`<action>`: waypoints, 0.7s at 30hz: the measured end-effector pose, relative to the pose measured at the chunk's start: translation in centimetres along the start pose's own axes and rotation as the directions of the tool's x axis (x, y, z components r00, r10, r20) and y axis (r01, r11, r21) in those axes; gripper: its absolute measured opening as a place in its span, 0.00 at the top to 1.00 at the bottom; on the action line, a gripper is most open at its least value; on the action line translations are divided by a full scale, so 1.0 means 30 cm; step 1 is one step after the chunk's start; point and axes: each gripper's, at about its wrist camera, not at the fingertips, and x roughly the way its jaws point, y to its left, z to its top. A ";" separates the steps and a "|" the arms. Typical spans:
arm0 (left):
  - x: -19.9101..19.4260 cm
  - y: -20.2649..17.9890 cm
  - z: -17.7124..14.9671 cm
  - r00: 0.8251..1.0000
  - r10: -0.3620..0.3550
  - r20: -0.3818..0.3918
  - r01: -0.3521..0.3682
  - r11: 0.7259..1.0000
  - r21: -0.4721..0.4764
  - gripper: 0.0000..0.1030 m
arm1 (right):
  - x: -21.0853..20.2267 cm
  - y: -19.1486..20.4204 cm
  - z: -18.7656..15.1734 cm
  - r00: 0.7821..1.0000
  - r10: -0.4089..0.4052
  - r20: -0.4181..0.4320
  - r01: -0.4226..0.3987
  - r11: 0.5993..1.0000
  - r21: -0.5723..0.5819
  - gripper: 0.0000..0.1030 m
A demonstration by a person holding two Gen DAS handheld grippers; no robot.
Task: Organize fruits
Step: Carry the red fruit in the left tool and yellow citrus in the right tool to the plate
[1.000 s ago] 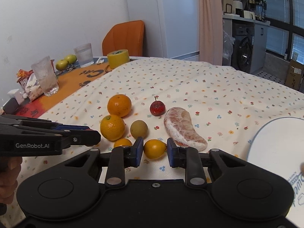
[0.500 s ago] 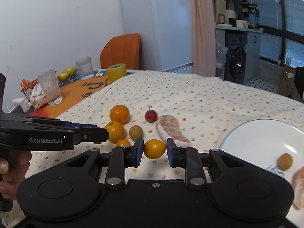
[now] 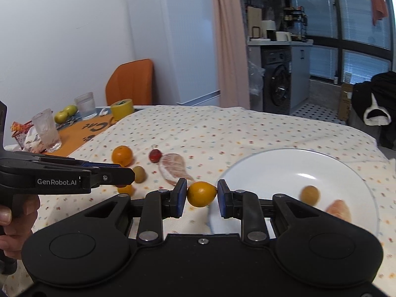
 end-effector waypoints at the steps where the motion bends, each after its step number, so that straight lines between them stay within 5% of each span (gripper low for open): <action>1: 0.004 -0.012 0.001 1.000 -0.006 -0.001 0.006 1.000 0.005 0.80 | -0.008 -0.010 -0.004 1.000 -0.007 0.002 0.007 1.000 0.005 0.76; 21: 0.093 -0.241 0.004 0.991 -0.128 -0.030 0.131 0.986 0.103 0.79 | -0.131 -0.178 -0.114 0.992 -0.125 -0.005 0.125 0.986 0.109 0.76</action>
